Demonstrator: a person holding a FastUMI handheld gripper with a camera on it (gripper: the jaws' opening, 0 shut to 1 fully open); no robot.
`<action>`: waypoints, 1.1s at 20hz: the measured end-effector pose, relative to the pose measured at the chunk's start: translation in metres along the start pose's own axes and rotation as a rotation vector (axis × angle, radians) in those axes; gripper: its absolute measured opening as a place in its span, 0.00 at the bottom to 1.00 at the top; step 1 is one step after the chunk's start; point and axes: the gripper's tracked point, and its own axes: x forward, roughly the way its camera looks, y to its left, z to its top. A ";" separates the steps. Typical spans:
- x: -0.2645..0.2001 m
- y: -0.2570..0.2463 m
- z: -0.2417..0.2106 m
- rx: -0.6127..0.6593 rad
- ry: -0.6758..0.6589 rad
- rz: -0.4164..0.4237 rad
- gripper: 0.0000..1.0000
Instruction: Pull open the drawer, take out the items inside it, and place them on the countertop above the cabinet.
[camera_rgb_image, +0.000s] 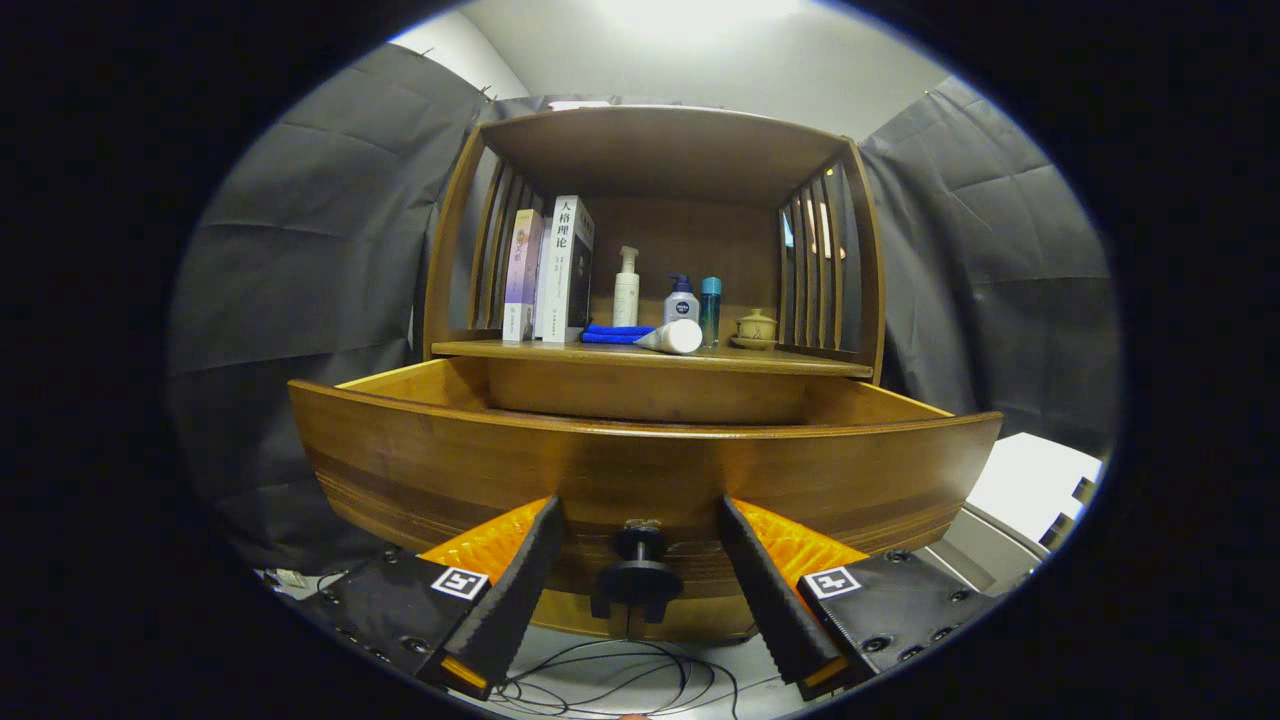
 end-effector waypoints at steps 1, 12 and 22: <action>0.006 0.000 0.002 0.000 0.003 -0.001 0.99; 0.068 -0.003 0.017 -0.025 0.000 -0.015 0.98; 0.114 -0.002 0.023 -0.042 0.014 -0.028 0.98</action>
